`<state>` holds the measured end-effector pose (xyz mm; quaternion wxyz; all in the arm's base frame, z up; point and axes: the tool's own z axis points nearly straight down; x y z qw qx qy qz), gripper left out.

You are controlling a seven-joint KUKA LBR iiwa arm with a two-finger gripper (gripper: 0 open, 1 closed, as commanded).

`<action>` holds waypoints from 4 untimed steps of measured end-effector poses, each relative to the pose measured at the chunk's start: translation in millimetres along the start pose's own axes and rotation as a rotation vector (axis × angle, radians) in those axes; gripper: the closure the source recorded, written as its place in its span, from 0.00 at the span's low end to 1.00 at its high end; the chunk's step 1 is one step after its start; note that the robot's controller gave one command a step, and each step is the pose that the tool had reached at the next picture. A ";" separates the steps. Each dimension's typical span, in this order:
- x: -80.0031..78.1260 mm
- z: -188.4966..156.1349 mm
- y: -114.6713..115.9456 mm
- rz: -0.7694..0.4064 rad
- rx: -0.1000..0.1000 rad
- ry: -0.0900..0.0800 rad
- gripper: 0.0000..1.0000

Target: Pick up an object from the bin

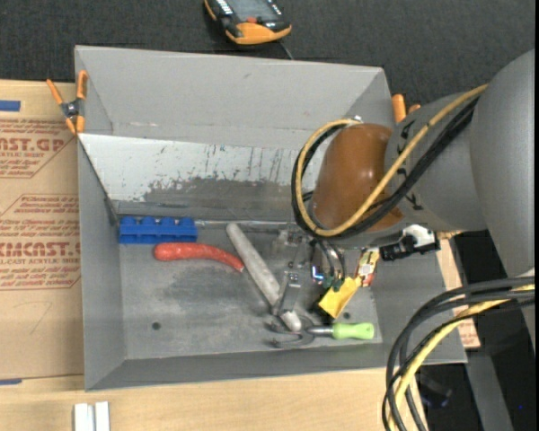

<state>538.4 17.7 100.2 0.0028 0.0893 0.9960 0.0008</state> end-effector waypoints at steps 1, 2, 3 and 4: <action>16.5 26.2 9.3 0.173 0.002 0.013 0.00; 35.6 29.9 7.5 0.110 0.000 0.000 0.00; 22.3 27.2 9.2 0.151 0.000 0.004 1.00; 22.3 27.2 9.2 0.151 0.000 0.004 1.00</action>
Offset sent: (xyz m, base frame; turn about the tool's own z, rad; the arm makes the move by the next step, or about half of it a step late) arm -0.0338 0.0134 -0.0302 0.1101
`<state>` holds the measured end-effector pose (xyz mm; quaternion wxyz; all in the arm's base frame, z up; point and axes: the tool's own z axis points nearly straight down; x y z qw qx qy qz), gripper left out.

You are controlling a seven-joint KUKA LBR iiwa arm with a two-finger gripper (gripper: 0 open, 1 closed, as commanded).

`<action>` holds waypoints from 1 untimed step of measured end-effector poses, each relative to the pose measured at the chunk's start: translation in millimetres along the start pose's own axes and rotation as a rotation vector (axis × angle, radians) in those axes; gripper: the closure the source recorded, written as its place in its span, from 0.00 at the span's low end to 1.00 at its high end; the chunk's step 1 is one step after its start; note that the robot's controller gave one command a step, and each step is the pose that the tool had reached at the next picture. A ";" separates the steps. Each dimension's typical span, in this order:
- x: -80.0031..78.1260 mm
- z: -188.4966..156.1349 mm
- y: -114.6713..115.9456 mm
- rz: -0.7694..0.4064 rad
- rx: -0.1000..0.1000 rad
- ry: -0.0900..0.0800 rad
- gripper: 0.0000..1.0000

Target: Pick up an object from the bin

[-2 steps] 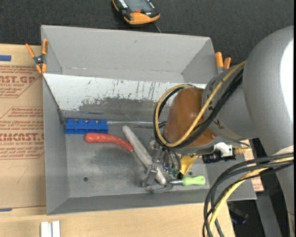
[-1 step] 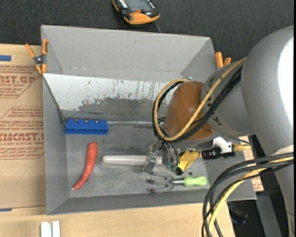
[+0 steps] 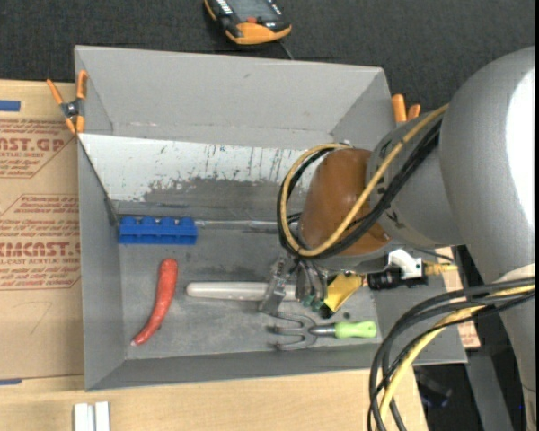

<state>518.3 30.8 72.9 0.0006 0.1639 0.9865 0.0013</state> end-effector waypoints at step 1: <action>1.2 -16.8 -0.2 -0.001 0.001 0.004 1.00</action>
Offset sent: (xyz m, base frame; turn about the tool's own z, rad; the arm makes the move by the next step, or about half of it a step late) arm -0.0016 0.0001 0.0403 -0.0005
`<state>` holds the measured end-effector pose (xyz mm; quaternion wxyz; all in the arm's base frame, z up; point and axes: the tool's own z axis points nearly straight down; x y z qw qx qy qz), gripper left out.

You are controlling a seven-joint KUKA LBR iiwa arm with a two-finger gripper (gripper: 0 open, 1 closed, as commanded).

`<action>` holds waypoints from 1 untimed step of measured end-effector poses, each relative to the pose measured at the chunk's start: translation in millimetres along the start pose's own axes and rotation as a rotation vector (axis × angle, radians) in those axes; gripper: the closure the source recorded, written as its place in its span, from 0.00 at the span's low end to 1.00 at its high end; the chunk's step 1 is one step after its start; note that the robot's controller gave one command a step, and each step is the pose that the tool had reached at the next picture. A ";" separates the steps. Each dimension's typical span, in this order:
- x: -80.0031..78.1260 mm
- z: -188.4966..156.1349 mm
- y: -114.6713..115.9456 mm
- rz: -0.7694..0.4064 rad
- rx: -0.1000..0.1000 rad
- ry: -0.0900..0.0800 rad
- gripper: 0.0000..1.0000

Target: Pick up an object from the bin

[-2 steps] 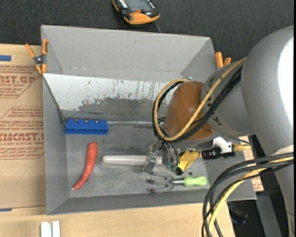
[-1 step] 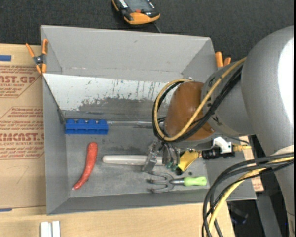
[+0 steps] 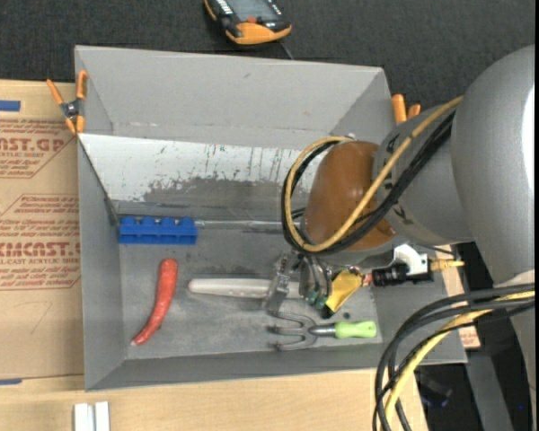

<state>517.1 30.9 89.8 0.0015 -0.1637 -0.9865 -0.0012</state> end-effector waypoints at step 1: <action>0.1 -18.0 0.4 -0.001 -0.001 0.000 1.00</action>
Offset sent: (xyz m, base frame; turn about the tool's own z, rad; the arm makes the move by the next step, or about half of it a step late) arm 0.0003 0.0003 0.0329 -0.0005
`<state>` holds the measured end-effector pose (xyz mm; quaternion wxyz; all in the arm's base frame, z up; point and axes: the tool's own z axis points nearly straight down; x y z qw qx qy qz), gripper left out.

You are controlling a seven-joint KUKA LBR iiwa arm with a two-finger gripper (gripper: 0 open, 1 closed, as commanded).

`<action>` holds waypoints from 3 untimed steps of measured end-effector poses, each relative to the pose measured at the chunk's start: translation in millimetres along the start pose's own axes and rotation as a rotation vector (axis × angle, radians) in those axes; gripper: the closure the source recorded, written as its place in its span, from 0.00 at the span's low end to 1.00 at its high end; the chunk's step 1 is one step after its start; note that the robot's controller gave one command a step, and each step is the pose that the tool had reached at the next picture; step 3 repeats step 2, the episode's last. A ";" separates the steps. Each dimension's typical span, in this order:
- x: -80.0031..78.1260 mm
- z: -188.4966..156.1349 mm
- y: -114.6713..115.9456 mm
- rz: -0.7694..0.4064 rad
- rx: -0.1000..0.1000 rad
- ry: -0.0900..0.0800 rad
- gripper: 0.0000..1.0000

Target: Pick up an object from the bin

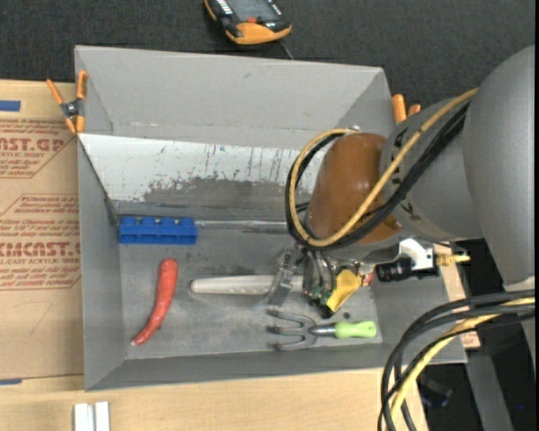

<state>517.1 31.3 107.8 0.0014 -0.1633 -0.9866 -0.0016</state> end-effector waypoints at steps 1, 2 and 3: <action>0.0 -10.0 0.4 -0.001 -0.001 -0.001 1.00; 0.5 -29.1 0.6 -0.001 -0.001 0.000 1.00; 0.5 -29.1 0.6 -0.001 -0.001 0.000 1.00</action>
Offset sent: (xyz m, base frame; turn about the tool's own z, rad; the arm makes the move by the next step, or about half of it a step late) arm 0.0002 0.0002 0.0377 -0.0003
